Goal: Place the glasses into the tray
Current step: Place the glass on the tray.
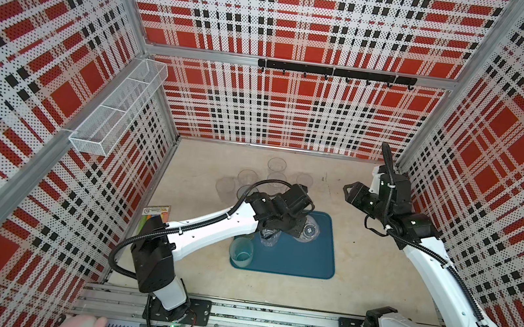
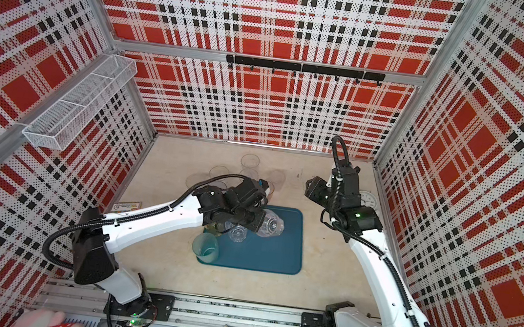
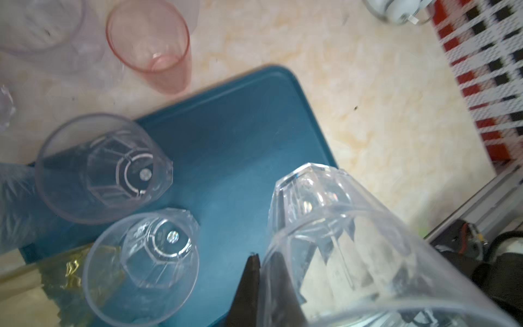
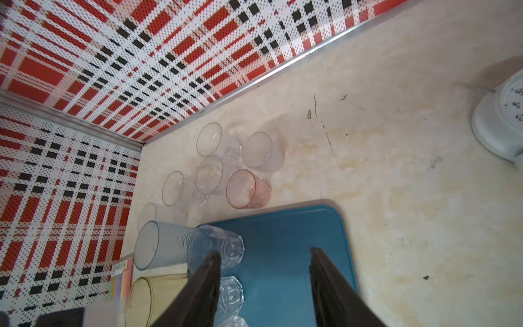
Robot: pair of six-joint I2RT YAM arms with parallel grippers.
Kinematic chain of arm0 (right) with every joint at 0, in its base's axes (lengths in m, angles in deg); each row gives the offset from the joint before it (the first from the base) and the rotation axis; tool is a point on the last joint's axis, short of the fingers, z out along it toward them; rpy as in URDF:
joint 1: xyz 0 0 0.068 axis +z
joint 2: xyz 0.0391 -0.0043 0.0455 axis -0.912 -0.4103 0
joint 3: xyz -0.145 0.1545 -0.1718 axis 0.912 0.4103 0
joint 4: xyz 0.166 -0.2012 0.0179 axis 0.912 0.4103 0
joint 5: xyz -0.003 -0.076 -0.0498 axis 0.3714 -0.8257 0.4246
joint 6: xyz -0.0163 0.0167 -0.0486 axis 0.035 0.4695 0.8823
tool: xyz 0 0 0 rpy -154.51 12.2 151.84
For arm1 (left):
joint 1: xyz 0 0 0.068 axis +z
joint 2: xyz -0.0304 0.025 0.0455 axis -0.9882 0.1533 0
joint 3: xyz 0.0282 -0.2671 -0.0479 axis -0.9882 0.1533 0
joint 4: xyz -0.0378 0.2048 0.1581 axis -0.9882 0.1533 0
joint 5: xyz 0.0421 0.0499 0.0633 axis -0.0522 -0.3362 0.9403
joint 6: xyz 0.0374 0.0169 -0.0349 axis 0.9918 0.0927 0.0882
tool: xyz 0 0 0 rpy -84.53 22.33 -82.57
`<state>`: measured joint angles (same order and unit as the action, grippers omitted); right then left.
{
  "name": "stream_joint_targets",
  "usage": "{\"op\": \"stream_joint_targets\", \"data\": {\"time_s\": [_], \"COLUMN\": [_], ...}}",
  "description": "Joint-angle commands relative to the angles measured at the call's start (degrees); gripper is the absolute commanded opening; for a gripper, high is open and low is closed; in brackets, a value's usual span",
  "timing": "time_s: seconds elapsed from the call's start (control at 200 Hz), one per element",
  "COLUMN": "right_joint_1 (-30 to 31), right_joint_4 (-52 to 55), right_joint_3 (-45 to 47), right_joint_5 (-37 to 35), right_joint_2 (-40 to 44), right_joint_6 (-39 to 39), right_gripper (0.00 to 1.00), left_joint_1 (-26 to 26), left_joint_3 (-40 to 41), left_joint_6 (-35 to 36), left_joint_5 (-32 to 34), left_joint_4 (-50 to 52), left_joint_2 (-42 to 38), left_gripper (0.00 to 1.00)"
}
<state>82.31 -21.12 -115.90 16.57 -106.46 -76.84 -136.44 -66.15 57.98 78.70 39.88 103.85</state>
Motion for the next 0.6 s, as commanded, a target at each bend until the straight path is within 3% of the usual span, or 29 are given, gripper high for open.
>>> {"op": "stream_joint_targets", "data": {"time_s": [0.0, 0.331, 0.591], "right_joint_1": [1.3, 4.3, 4.8], "right_joint_4": [-0.1, 3.9, 6.1], "right_joint_3": [1.2, 1.9, 8.0], "right_joint_5": [1.7, 2.8, 6.4], "right_joint_2": [-0.6, -2.4, -1.7], "right_joint_6": [0.2, 2.7, 2.5], "right_gripper": [0.54, 0.54, 0.54], "left_joint_1": [-2.1, -3.6, -3.9], "left_joint_3": [1.0, 2.6, 3.1], "left_joint_6": [1.5, 5.5, 7.1], "left_joint_5": [-0.5, -1.8, -0.8], "left_joint_4": [1.1, 5.0, 6.1], "left_joint_2": [2.1, 8.5, 10.6], "left_gripper": [0.0, 0.01, 0.1]}}
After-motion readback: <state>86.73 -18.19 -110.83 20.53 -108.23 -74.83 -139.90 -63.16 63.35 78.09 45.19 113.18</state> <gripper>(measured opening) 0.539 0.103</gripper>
